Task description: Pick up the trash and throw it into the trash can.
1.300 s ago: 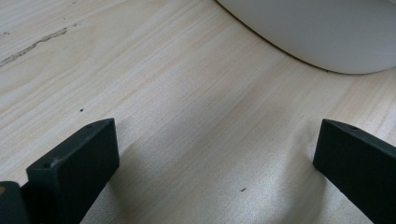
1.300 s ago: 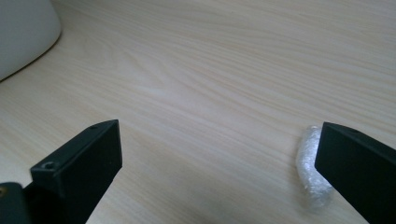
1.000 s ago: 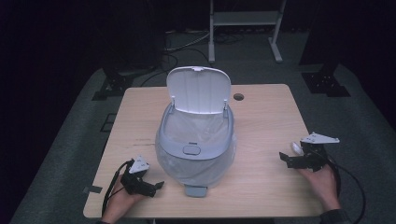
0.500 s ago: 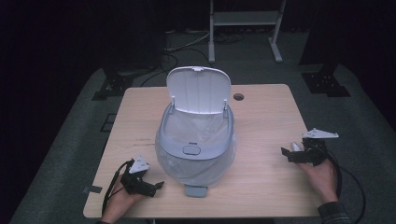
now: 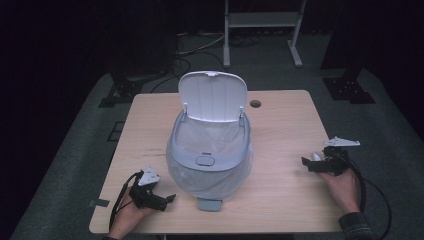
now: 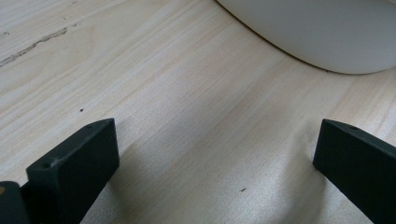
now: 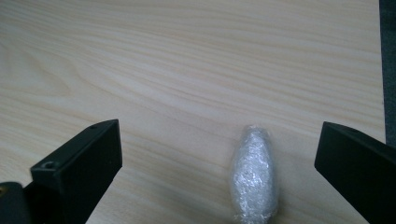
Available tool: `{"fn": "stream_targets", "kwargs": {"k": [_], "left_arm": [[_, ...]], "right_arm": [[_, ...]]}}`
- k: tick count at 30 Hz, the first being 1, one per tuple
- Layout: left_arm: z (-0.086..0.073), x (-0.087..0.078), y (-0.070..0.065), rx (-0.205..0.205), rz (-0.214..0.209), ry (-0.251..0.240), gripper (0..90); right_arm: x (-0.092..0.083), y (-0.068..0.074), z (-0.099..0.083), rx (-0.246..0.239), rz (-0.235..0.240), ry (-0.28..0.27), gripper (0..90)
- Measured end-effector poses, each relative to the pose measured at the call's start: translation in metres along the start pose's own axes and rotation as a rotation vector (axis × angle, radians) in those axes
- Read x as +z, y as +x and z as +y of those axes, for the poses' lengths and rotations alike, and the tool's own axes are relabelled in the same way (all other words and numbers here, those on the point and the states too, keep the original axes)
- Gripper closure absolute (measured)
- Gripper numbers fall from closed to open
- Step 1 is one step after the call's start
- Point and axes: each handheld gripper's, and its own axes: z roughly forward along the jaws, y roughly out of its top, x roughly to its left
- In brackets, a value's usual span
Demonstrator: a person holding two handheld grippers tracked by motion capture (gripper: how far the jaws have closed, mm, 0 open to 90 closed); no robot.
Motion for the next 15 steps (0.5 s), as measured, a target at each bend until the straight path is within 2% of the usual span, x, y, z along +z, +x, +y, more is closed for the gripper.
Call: {"fn": "stream_targets", "kwargs": {"k": [13,15], "left_arm": [[0.0000,0.0000,0.0001,0.001,0.000,0.001,0.0],[0.0000,-0.0001,0.0001,0.001,0.000,0.001,0.0]], "right_arm": [[0.0084,-0.0066,-0.0066,0.014,-0.006,0.053,0.8],[0.0082,-0.0072,-0.0077,0.016,-0.007,0.051,10.6]]}}
